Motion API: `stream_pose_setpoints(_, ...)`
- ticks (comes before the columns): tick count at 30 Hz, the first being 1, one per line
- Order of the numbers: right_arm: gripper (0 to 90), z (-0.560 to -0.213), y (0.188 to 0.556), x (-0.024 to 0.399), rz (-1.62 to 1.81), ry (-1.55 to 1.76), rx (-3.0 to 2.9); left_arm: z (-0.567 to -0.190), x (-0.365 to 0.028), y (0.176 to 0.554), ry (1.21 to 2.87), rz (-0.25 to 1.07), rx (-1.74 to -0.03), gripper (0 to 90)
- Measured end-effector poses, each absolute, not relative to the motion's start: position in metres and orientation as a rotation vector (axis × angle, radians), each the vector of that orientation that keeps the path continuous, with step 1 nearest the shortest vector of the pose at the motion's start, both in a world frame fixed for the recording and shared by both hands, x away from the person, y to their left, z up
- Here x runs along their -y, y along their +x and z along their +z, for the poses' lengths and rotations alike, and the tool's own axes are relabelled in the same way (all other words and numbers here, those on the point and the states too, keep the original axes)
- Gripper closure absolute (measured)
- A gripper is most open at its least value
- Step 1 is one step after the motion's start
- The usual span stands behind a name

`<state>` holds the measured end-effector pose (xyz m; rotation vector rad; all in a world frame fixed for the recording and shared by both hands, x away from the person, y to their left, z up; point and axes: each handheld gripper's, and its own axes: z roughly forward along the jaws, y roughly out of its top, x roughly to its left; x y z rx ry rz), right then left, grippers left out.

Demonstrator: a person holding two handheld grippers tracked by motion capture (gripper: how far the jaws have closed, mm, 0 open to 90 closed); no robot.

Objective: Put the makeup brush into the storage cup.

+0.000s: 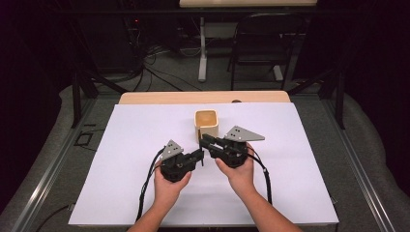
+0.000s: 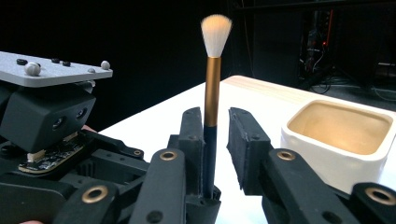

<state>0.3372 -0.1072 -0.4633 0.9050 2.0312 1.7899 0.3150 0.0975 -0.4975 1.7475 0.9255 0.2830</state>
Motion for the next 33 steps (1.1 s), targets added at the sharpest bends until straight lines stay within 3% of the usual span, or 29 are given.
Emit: stream_pose_setpoints(33,76.7,-0.4553,0.3387,0.1096,1.769,0.935,-2.069,-0.5014,-0.0910,0.3092,1.832,0.390,-0.882,83.9)
